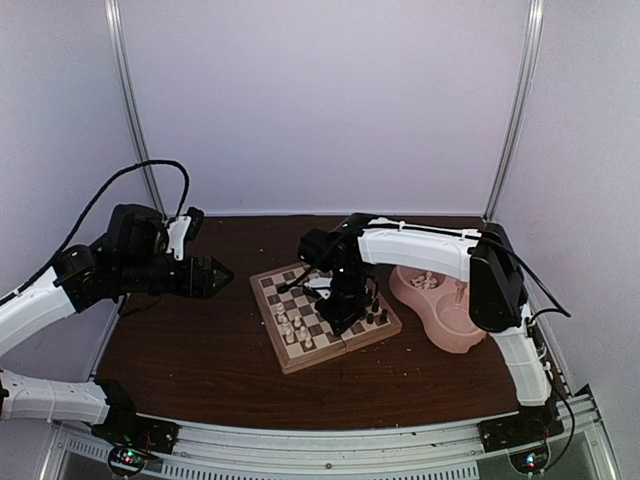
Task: Set up the chess pieces on the board
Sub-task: Place the pawn on the chessboard, then pick up the pawn from the chessboard.
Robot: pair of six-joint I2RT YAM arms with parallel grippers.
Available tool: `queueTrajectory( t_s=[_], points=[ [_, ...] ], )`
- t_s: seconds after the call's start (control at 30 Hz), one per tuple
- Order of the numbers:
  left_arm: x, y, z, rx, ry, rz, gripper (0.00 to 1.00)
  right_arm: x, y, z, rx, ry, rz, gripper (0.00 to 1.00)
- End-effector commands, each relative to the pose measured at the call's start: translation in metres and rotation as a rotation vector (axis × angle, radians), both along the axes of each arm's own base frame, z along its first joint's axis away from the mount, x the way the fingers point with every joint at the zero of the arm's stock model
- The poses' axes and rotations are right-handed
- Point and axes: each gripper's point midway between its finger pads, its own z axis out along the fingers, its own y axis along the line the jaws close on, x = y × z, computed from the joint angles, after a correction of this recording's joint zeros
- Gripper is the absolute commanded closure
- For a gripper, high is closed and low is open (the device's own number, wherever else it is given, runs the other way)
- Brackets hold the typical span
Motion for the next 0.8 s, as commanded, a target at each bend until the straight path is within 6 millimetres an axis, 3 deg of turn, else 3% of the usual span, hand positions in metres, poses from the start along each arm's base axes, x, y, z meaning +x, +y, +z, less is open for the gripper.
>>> queueTrajectory(
  t_s=[0.0, 0.2, 0.4, 0.6, 0.77],
  points=[
    [0.002, -0.001, 0.013, -0.036, -0.052, 0.000, 0.20, 0.006, 0.000, 0.002, -0.011, -0.018, 0.006, 0.82],
    [0.003, -0.001, 0.012, -0.026, -0.056, -0.002, 0.19, 0.009, 0.004, 0.006, 0.003, -0.026, 0.006, 0.73],
    [0.004, -0.004, 0.014, -0.025, -0.058, -0.014, 0.18, 0.012, 0.006, 0.018, 0.020, -0.045, 0.011, 0.72],
    [0.010, 0.000, 0.002, 0.018, -0.041, 0.017, 0.14, 0.012, 0.010, 0.060, 0.143, -0.126, 0.032, 0.64],
    [0.010, -0.019, -0.006, 0.024, 0.022, -0.042, 0.18, 0.013, -0.003, 0.097, 0.251, -0.250, 0.022, 0.63]
  ],
)
